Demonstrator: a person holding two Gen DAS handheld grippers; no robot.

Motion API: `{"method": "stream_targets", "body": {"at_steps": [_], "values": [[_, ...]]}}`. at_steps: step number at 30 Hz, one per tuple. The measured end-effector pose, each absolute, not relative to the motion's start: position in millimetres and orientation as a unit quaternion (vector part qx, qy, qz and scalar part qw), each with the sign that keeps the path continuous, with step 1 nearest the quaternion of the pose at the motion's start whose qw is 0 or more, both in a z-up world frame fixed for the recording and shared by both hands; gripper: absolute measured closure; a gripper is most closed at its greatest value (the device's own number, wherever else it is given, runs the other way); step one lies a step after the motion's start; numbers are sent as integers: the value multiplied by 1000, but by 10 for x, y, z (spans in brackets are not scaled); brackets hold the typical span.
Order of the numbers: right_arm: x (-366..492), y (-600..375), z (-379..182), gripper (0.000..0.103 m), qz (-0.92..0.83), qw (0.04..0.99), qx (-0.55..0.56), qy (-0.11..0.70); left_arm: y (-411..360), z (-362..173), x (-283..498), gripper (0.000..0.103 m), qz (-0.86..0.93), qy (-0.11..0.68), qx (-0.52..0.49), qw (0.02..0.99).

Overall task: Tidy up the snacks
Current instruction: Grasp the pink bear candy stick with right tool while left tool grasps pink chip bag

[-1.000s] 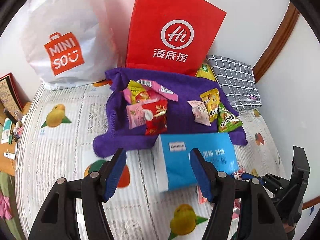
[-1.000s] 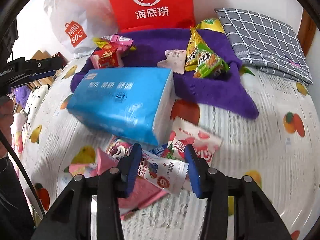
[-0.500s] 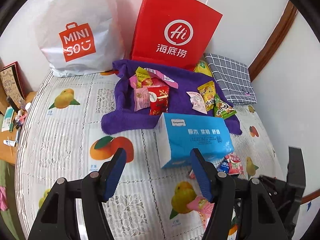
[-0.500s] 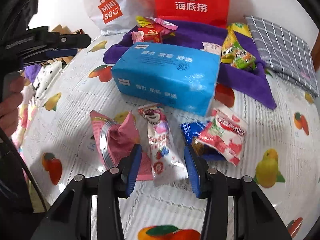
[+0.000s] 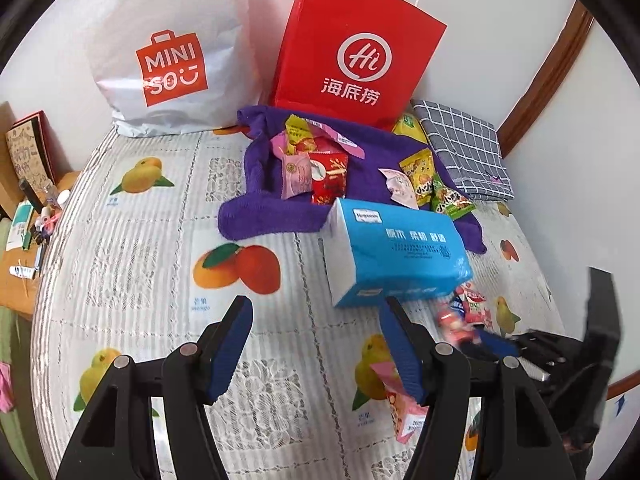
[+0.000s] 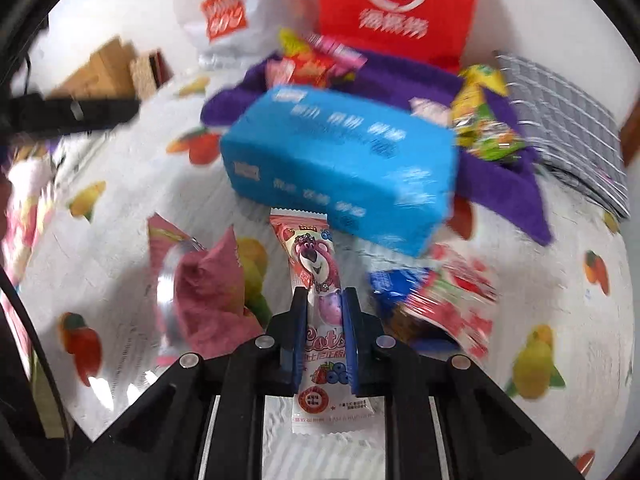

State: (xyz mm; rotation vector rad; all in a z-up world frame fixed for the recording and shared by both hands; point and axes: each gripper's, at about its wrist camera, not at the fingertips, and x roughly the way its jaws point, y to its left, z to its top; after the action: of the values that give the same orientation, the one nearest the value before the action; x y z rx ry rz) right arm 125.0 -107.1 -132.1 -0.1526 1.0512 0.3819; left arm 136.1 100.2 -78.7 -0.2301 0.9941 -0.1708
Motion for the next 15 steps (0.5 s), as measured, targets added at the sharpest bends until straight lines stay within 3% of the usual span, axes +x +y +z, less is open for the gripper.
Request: {"method": "stream_targets", "body": {"at_steps": [7,15], "values": [[941,-1802,-1211,86,70,881,-32,467,707,-876,1208,37,-115,487,-106,860],[875,-2474,-1550,86,-13,879,14,476,407,-1060,1073,33,-132,508,-112,844]]}}
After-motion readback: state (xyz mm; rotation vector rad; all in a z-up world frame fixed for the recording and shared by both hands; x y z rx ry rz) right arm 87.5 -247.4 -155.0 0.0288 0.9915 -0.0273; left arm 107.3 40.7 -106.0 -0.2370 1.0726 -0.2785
